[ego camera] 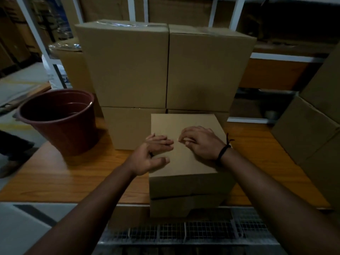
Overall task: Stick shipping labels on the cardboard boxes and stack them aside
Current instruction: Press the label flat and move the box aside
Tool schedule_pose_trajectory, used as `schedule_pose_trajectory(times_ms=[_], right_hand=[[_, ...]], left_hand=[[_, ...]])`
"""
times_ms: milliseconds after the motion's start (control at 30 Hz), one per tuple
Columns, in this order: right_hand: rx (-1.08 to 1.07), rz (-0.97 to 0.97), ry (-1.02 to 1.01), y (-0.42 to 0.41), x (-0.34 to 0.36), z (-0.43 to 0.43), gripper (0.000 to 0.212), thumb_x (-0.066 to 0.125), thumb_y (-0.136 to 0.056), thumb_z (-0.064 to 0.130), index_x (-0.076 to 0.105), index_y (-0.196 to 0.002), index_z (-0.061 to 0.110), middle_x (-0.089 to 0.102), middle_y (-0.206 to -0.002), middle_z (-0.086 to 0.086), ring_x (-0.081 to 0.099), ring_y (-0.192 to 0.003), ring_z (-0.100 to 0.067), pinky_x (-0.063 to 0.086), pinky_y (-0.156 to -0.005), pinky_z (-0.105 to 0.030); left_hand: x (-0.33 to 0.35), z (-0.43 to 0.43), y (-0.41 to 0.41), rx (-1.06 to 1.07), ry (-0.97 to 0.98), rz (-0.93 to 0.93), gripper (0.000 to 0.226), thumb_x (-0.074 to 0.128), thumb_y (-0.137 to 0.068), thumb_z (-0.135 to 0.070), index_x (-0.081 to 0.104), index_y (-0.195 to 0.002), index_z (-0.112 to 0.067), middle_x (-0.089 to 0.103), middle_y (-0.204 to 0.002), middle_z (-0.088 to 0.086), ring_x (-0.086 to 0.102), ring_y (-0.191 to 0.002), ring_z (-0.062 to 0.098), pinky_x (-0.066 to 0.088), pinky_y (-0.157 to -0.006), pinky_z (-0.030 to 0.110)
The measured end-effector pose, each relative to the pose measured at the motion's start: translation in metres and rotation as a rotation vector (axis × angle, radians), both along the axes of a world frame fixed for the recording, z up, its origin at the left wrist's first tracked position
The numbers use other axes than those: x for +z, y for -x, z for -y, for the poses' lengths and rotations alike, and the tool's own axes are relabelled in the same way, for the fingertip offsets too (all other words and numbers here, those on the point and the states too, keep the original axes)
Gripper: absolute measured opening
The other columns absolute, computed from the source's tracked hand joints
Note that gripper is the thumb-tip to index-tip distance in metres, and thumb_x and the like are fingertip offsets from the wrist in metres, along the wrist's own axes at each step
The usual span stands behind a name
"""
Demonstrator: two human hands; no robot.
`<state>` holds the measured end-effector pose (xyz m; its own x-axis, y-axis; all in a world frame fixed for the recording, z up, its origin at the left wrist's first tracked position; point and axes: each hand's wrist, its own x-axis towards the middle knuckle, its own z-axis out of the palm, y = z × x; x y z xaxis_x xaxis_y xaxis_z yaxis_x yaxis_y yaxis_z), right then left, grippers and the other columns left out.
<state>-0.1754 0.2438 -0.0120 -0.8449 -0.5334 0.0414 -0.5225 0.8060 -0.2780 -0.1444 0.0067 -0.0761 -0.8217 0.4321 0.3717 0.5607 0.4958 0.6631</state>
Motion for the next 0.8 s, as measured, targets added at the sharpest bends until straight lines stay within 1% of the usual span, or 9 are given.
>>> schedule_pose_trajectory(times_ms=[67, 167, 200, 300, 400, 500, 633, 733, 800], right_hand=[[-0.063, 0.015, 0.016, 0.003, -0.001, 0.006, 0.029, 0.048, -0.099, 0.027, 0.057, -0.124, 0.039, 0.044, -0.141, 0.010, 0.032, -0.133, -0.015, 0.023, -0.107, -0.042], [-0.119, 0.041, 0.113, 0.002, -0.004, 0.013, 0.022, 0.054, -0.096, 0.024, 0.063, -0.108, 0.040, 0.046, -0.132, 0.010, 0.034, -0.130, -0.015, 0.022, -0.104, -0.040], [-0.132, 0.050, 0.135, 0.001, -0.004, 0.013, 0.022, 0.055, -0.096, 0.023, 0.064, -0.105, 0.040, 0.046, -0.131, 0.011, 0.034, -0.129, -0.015, 0.021, -0.103, -0.039], [-0.153, 0.065, 0.141, -0.002, -0.005, 0.014, 0.028, 0.054, -0.096, 0.020, 0.062, -0.112, 0.041, 0.045, -0.134, 0.011, 0.031, -0.130, -0.012, 0.019, -0.103, -0.037], [-0.169, 0.087, 0.183, -0.004, -0.004, 0.015, 0.025, 0.055, -0.096, 0.020, 0.063, -0.105, 0.042, 0.045, -0.133, 0.013, 0.031, -0.132, -0.011, 0.017, -0.105, -0.037], [-0.181, 0.092, 0.176, -0.007, -0.004, 0.015, 0.030, 0.055, -0.096, 0.017, 0.063, -0.110, 0.042, 0.044, -0.136, 0.013, 0.030, -0.133, -0.010, 0.016, -0.105, -0.036], [-0.199, 0.082, 0.196, -0.008, -0.005, 0.016, 0.028, 0.057, -0.095, 0.016, 0.064, -0.105, 0.041, 0.046, -0.137, 0.014, 0.032, -0.134, -0.011, 0.016, -0.106, -0.036], [-0.213, 0.086, 0.171, -0.009, -0.005, 0.017, 0.031, 0.056, -0.096, 0.015, 0.063, -0.112, 0.041, 0.044, -0.142, 0.014, 0.030, -0.136, -0.012, 0.015, -0.107, -0.037], [-0.213, 0.085, 0.194, -0.010, -0.005, 0.018, 0.029, 0.057, -0.095, 0.015, 0.064, -0.105, 0.041, 0.045, -0.141, 0.014, 0.032, -0.136, -0.012, 0.015, -0.104, -0.034]], left_hand=[[-0.002, 0.001, 0.001, 0.001, 0.002, -0.007, 0.052, 0.059, -0.081, -0.051, 0.063, -0.126, -0.024, 0.053, -0.140, -0.013, 0.033, -0.139, -0.004, 0.011, -0.118, 0.035], [-0.005, 0.002, 0.001, 0.013, -0.020, -0.013, 0.054, 0.058, -0.081, -0.052, 0.065, -0.125, -0.022, 0.055, -0.139, -0.011, 0.035, -0.138, -0.004, 0.013, -0.118, 0.036], [-0.006, 0.002, 0.001, 0.015, -0.026, -0.019, 0.054, 0.058, -0.081, -0.052, 0.065, -0.125, -0.022, 0.056, -0.138, -0.011, 0.035, -0.138, -0.003, 0.013, -0.118, 0.036], [-0.005, 0.000, 0.000, 0.013, -0.036, -0.007, 0.056, 0.055, -0.080, -0.053, 0.065, -0.125, -0.021, 0.055, -0.138, -0.012, 0.036, -0.138, 0.000, 0.012, -0.118, 0.034], [-0.006, 0.000, 0.001, 0.004, -0.046, 0.001, 0.055, 0.055, -0.080, -0.053, 0.066, -0.125, -0.022, 0.055, -0.138, -0.011, 0.037, -0.138, 0.002, 0.012, -0.117, 0.033], [-0.007, 0.001, 0.002, 0.000, -0.044, -0.010, 0.054, 0.055, -0.081, -0.052, 0.065, -0.125, -0.024, 0.054, -0.138, -0.013, 0.037, -0.138, 0.002, 0.012, -0.116, 0.032], [-0.004, 0.000, 0.001, -0.002, -0.045, -0.023, 0.056, 0.054, -0.080, -0.052, 0.067, -0.124, -0.018, 0.057, -0.137, -0.007, 0.040, -0.136, 0.008, 0.013, -0.116, 0.034], [-0.003, -0.001, -0.001, -0.005, -0.049, -0.030, 0.057, 0.054, -0.080, -0.052, 0.067, -0.123, -0.017, 0.058, -0.136, -0.005, 0.041, -0.136, 0.008, 0.013, -0.117, 0.035], [-0.004, -0.001, 0.000, -0.001, -0.037, -0.032, 0.057, 0.053, -0.081, -0.053, 0.067, -0.123, -0.017, 0.058, -0.137, -0.005, 0.040, -0.136, 0.006, 0.013, -0.117, 0.035]])
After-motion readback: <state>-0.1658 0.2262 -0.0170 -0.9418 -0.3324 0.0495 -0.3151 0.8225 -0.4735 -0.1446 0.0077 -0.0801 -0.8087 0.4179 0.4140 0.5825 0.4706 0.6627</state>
